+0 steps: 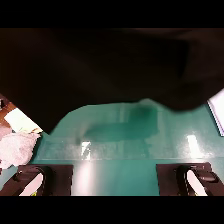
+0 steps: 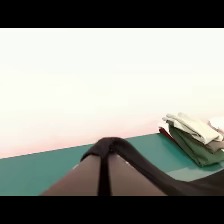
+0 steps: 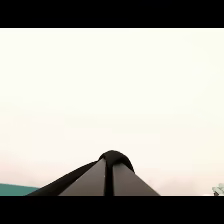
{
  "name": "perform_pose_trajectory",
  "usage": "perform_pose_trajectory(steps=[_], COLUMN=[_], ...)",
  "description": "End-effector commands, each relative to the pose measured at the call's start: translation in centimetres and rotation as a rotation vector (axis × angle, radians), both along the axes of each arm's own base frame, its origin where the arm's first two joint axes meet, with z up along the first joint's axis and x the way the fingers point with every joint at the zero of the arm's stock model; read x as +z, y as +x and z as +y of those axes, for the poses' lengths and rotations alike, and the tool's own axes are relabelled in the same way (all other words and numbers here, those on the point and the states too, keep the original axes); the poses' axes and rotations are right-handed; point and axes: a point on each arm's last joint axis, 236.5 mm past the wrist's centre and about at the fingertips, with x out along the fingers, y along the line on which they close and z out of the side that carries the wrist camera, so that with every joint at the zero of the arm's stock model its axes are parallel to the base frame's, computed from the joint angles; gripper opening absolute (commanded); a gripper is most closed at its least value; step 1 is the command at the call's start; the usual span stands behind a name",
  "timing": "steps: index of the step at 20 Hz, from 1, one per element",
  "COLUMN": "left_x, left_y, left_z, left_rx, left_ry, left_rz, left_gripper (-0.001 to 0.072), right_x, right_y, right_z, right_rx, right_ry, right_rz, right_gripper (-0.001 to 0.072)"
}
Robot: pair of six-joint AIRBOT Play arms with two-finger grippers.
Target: Fold the shirts.
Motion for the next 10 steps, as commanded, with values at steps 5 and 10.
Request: perform_pose_trajectory(steps=[5, 10], left_x=[-5.5, -20.6], left_y=[0.9, 9.5], left_z=[-0.4, 1.1], left_rx=[-0.017, 0.028], left_ry=[0.062, 0.105], left_rz=[0.214, 0.647], left_gripper=[0.0026, 0.0025], right_x=[-4.6, -18.0], right_y=[3.0, 13.0], right_z=[1.5, -1.1], right_rx=[0.088, 0.063], right_ry=[-0.026, 0.074], right_rz=[0.420, 0.842], right_gripper=[0.0016, 0.0015])
